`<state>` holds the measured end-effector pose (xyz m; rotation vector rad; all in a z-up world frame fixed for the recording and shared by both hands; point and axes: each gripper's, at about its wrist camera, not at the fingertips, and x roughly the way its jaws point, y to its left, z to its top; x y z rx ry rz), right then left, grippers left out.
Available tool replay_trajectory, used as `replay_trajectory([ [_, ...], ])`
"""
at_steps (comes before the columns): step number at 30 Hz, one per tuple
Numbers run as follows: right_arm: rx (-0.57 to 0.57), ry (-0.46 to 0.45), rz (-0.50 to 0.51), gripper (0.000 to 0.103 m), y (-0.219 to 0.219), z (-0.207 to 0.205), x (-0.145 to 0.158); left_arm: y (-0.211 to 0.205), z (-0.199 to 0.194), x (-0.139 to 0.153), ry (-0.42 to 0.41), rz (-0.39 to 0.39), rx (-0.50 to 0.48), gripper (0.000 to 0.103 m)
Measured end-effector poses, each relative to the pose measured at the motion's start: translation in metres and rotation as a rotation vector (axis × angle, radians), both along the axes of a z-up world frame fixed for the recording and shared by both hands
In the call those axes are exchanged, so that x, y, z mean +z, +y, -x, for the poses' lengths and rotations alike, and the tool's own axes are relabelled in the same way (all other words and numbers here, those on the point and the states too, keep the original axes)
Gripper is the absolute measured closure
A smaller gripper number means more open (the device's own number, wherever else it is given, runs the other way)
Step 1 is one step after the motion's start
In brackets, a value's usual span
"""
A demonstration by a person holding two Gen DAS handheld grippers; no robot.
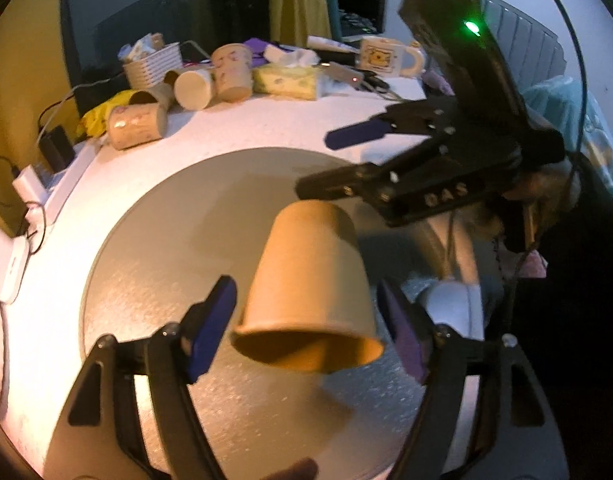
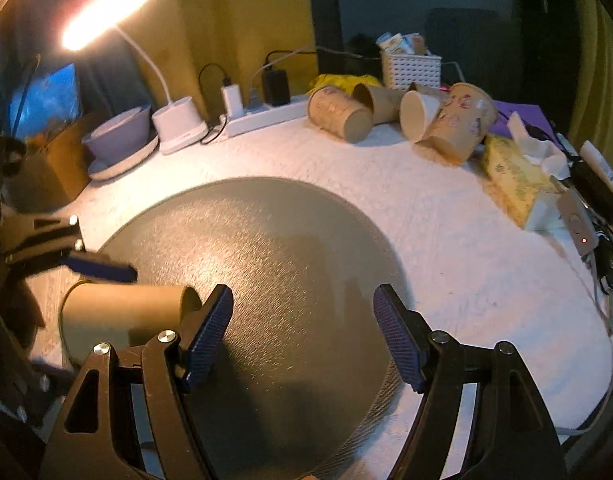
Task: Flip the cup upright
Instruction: 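Carry the cup over the mat toward the right gripper and rotate it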
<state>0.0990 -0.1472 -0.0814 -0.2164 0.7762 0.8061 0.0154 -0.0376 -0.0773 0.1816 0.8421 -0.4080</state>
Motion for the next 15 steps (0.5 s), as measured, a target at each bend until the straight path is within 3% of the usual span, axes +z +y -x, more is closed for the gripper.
replay_trajectory([
  [2,0.019,0.007,0.008,0.027,0.004,0.004,-0.003,0.007,0.002,-0.001,0.001,-0.004,0.014,0.026],
  [5,0.048,0.004,0.02,0.027,0.009,0.011,-0.004,0.018,0.007,-0.002,0.008,-0.015,0.039,0.015],
  [15,0.128,0.024,0.021,0.027,0.013,0.035,0.003,0.056,0.026,-0.009,0.016,-0.077,0.154,0.015],
])
